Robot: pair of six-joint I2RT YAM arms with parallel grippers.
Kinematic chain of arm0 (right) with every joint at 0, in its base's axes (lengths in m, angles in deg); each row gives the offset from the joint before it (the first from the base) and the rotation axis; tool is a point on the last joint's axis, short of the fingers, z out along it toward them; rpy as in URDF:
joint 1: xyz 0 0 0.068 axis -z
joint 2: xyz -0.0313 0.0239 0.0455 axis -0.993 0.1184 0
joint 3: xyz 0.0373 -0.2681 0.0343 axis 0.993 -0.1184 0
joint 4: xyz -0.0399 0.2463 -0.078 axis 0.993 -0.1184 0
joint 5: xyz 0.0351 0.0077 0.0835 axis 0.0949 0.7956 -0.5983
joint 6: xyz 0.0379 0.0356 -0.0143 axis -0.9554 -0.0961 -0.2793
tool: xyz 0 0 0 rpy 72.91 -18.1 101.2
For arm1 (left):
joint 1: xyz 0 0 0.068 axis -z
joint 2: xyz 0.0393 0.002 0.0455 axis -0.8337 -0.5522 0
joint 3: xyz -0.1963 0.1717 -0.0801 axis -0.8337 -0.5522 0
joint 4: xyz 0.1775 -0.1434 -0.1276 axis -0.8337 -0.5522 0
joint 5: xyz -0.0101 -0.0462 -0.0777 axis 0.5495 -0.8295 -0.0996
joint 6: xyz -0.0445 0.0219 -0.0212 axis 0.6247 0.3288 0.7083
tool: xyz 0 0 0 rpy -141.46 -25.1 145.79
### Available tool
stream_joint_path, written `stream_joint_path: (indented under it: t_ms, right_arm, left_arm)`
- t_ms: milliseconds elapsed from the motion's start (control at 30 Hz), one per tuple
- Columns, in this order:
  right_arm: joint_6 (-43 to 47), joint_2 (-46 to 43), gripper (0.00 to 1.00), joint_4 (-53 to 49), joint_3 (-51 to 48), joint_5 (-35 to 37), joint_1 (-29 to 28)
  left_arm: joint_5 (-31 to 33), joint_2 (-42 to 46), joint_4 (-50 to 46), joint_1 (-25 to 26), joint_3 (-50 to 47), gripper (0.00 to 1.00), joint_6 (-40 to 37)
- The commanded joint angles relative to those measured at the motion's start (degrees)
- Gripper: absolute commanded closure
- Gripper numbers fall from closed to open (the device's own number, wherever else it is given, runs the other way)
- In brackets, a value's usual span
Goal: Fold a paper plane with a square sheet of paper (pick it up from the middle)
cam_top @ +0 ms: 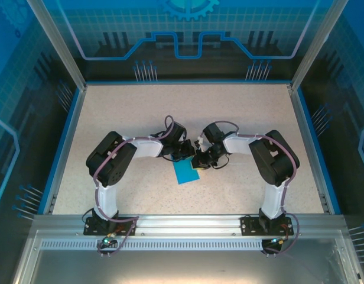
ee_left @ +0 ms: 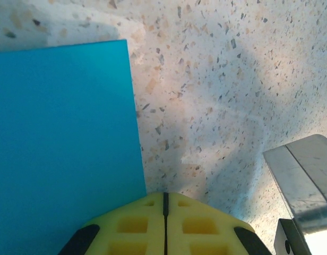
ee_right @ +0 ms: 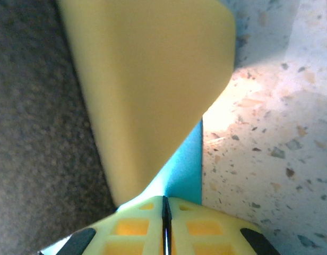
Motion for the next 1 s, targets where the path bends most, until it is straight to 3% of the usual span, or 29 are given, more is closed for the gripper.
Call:
stream_joint_path:
  t_ms: [0,967]
  right_arm:
    - [-0.5,1.3,0.89,-3.6,-3.5,1.8,-0.1]
    - [-0.3,0.4,0.89,-2.4,-12.9,2.1,-1.3]
  left_arm:
    - [4.5,-2.2,-2.6,-1.0,-0.6,0.92,-2.0]
    - [2.9,-8.4,-1.8,-7.9,9.1,0.87,-8.0]
